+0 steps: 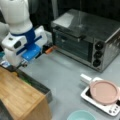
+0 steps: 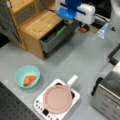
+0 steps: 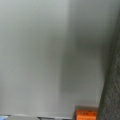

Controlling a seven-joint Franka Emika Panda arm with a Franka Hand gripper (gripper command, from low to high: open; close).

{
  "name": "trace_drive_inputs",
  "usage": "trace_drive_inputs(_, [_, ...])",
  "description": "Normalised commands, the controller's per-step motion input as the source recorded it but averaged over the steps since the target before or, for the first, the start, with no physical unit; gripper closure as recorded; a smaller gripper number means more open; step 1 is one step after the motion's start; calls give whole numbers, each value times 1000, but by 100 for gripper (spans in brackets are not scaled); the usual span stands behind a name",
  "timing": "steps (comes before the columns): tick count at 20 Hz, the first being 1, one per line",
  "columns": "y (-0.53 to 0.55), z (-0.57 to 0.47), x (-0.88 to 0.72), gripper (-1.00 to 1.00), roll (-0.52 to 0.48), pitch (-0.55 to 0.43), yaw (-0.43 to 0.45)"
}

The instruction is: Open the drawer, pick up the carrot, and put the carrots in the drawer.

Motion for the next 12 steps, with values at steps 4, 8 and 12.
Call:
trace_drive_inputs(4, [-208, -125, 48, -100, -25, -55, 110])
trace_drive_inputs(8, [-210, -68, 60, -100, -35, -26, 134])
trace_drive_inputs(12, [-191, -47, 61, -100, -38, -16, 142])
